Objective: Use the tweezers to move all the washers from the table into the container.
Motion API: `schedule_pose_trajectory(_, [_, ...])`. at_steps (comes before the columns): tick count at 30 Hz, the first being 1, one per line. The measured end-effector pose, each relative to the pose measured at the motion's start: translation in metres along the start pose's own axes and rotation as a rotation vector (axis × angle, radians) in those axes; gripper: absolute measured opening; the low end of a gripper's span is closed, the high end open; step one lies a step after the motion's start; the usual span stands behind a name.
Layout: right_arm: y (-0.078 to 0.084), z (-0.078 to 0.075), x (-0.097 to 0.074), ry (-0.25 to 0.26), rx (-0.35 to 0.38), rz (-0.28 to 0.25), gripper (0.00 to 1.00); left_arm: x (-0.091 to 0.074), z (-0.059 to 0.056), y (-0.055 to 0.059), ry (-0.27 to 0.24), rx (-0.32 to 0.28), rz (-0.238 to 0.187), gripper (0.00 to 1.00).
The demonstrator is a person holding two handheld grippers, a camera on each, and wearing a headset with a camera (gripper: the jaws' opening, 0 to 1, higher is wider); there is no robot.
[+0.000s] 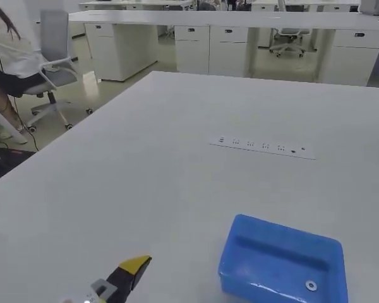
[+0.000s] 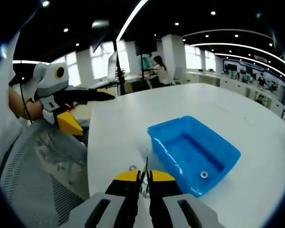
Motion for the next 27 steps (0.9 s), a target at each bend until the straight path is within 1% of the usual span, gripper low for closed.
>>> schedule_pose_trajectory(3, [-0.0026, -0.0016, -0.0001, 0.004, 0.005, -0.011, 0.04, 0.0005, 0.0002, 0.0006, 0.001, 0.004, 0.004, 0.89])
schedule_pose_trajectory(5, [-0.0020, 0.0004, 0.0028, -0.022, 0.040, -0.012, 0.04, 0.0008, -0.0001, 0.0010, 0.003, 0.007, 0.007, 0.89])
schedule_pose_trajectory(6, [-0.0010, 0.0003, 0.0036, -0.020, 0.032, -0.005, 0.04, 0.0009, -0.0001, 0.0012, 0.002, 0.008, 0.009, 0.89])
schedule_pose_trajectory(7, [-0.0001, 0.0009, 0.0040, -0.014, 0.003, 0.005, 0.03, 0.0010, -0.0004, 0.0016, 0.003, 0.010, 0.011, 0.89])
schedule_pose_trajectory(12, [-0.0048, 0.0034, 0.0037, -0.011, -0.009, 0.002, 0.04, 0.0010, -0.0007, 0.0022, 0.005, 0.012, 0.013, 0.89])
schedule_pose_trajectory(16, [-0.0036, 0.0026, 0.0037, -0.002, -0.029, 0.023, 0.04, 0.0008, -0.0011, 0.0024, 0.009, 0.012, 0.014, 0.89])
schedule_pose_trajectory(19, [-0.0020, 0.0024, 0.0040, 0.002, -0.037, 0.040, 0.04, 0.0006, -0.0037, 0.0000, 0.024, 0.002, -0.001, 0.89])
schedule_pose_trajectory(20, [-0.0010, 0.0018, 0.0042, 0.011, -0.047, 0.046, 0.04, 0.0006, -0.0036, -0.0001, 0.024, 0.002, -0.002, 0.89])
schedule_pose_trajectory(22, [0.0016, 0.0028, 0.0053, 0.003, -0.051, 0.060, 0.04, 0.0005, -0.0031, 0.0010, 0.020, 0.008, 0.005, 0.89])
schedule_pose_trajectory(23, [-0.0005, 0.0043, 0.0058, -0.005, -0.046, 0.045, 0.04, 0.0007, -0.0032, 0.0012, 0.020, 0.007, 0.007, 0.89])
schedule_pose_trajectory(25, [0.0003, 0.0063, 0.0066, -0.016, -0.038, 0.046, 0.04, 0.0005, -0.0033, 0.0006, 0.020, 0.006, 0.003, 0.89])
schedule_pose_trajectory(27, [-0.0005, 0.0071, 0.0083, -0.012, -0.047, 0.041, 0.04, 0.0001, -0.0033, 0.0001, 0.020, 0.004, -0.001, 0.89])
Point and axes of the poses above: the centre of the closed fingertips' face, and the gripper's own axes: x roughly forward along the fingers, z roughly to its left, y roughly out of its underside, the point moved 2 cm from there along -x, roughly backward along the fingers, and after that the axes turned 2 degrees about -y, right-handed, at the moved point
